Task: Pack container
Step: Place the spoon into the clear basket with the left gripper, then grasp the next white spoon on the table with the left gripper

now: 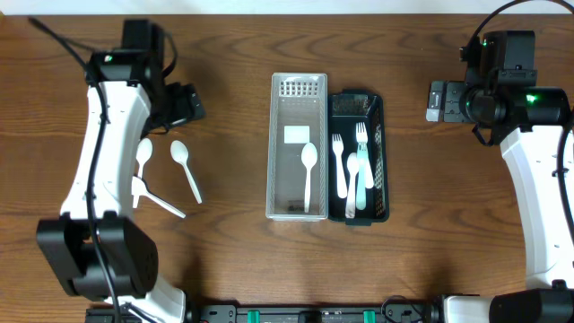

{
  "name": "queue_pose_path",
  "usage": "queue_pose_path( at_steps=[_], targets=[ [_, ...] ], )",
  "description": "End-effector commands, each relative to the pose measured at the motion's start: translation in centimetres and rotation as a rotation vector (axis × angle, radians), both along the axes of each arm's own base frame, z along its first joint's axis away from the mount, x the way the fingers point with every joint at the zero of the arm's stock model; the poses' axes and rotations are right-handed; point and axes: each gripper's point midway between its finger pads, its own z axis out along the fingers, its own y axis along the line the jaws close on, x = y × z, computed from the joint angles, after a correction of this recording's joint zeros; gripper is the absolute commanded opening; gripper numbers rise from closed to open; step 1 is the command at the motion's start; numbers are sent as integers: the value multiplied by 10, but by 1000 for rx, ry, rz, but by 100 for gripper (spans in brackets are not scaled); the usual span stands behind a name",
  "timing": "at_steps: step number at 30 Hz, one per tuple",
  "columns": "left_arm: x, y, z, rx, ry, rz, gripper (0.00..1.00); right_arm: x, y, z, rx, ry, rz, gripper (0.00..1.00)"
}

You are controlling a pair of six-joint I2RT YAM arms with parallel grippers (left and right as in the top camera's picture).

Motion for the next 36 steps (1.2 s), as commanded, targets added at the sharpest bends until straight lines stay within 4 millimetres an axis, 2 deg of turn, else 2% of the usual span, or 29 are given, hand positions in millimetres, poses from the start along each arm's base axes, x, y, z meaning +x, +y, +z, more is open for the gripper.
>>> queue_pose_path(
  at_steps=[1, 7, 12, 18, 24, 25, 27, 31, 36],
  targets=[
    [-10, 2, -46, -74, 72, 44, 98, 0, -1, -5, 3, 14, -1, 99],
    [-28, 0, -111, -107, 163, 17, 98, -1, -1, -5, 3, 15, -1, 99],
    [-35, -1, -141, -113, 244, 19, 98, -1, -1, -5, 1, 15, 2, 99],
    [-40, -3, -161, -127, 300, 17, 98, -1, -1, -5, 0, 18, 1, 99],
    [-36, -4, -165, -135, 285, 5, 100, -2, -3, -6, -10, 22, 4, 99],
    [-35, -5, -165, -137, 284, 5, 97, -2, -3, -6, -10, 22, 4, 99],
    [-35, -5, -165, -141, 284, 5, 86, -2, -3, -6, -10, 22, 4, 99],
    [-36, -6, -165, -142, 287, 6, 56, -2, -3, -6, -10, 23, 4, 99],
    [-40, -6, -164, -143, 303, 6, 36, -2, -3, -6, -10, 23, 4, 99]
  ],
)
